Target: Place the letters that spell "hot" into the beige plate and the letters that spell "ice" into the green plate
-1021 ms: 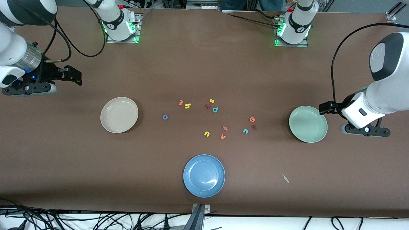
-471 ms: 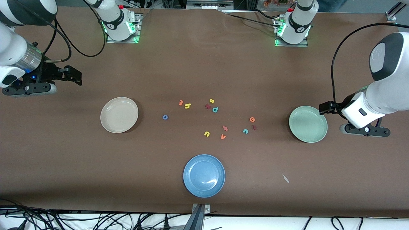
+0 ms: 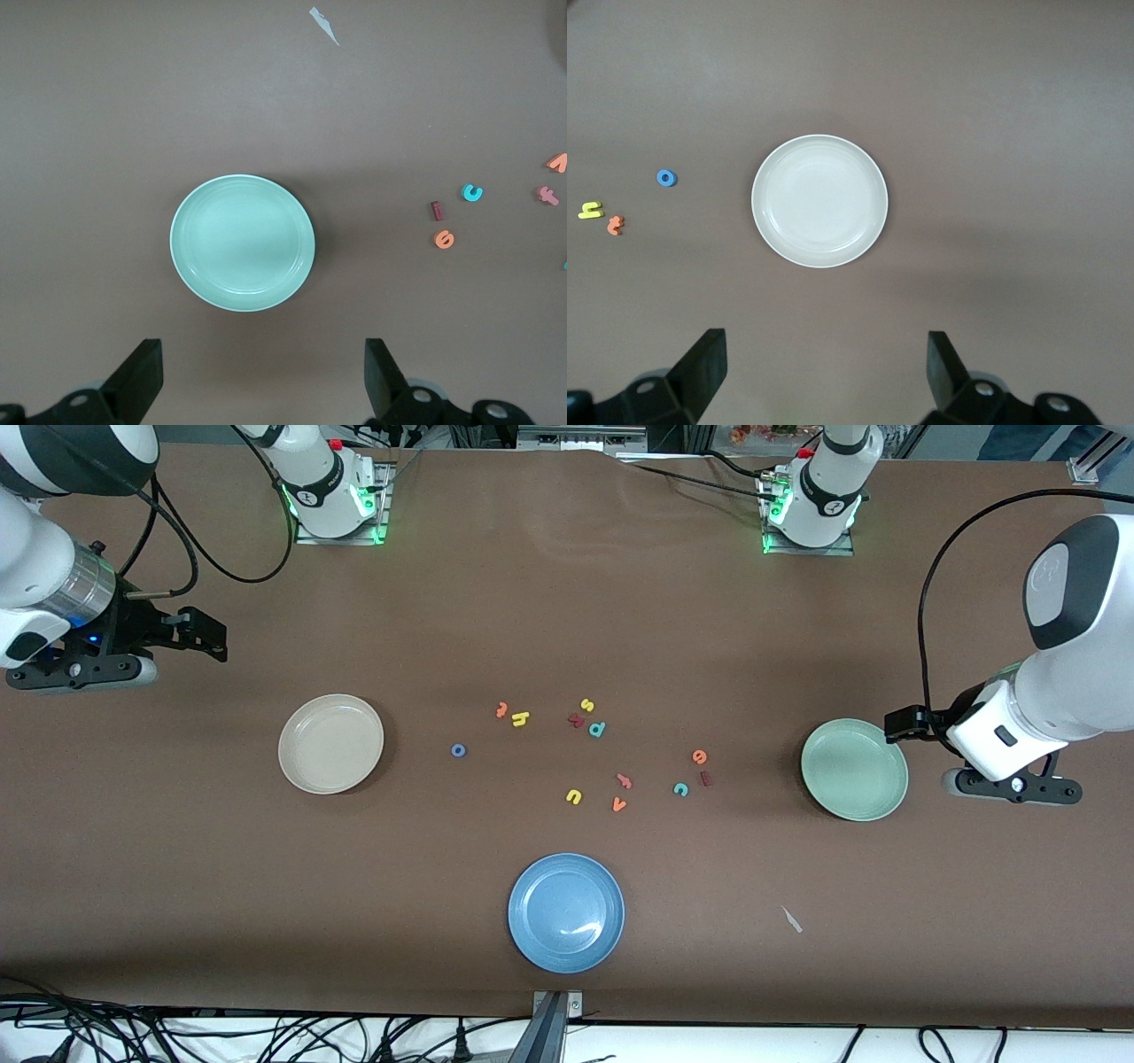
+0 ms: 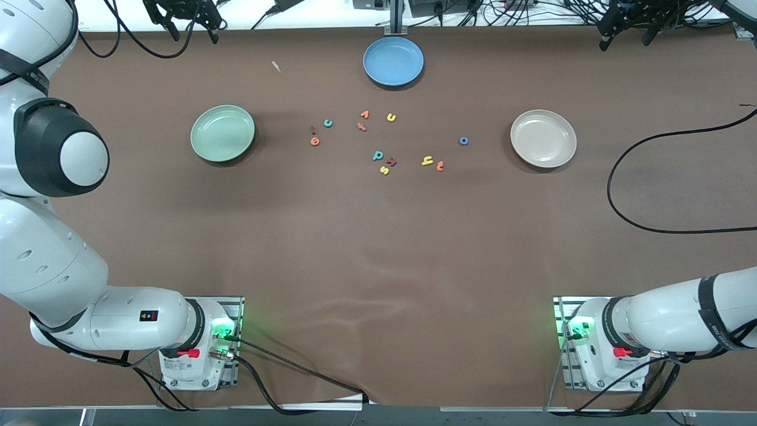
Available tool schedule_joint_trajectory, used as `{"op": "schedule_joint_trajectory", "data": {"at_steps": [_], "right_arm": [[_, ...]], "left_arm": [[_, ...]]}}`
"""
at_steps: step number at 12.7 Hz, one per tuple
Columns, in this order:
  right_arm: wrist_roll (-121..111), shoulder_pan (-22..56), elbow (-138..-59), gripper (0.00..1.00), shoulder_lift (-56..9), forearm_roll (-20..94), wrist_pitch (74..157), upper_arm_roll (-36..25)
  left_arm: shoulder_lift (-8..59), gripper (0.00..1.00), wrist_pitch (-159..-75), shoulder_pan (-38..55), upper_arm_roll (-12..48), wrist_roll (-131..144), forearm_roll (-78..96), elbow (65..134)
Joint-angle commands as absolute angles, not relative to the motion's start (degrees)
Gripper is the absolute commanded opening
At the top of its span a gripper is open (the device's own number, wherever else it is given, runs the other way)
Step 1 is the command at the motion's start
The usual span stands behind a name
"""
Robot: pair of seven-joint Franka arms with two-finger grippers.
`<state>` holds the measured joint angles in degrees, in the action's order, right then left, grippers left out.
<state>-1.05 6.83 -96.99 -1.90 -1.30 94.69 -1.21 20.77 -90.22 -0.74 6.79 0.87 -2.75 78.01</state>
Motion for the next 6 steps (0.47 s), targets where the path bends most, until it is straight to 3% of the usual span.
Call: {"op": "schedule_joint_trajectory", "data": {"at_steps": [1,6], "right_arm": [[-1.9,6.9,-95.7,1.0,-2.4,-2.1,93.4,-1.2],[-1.8,6.9,-95.9,1.0,-2.5,-2.0,93.5,-1.2]], "left_arm": [[20.3,1.0,-89.7,-0.4,6.9,0.7,-3.9,78.2],[23.5,1.0,-90.9,5.4,7.1,10.4,-3.3,78.0]]}}
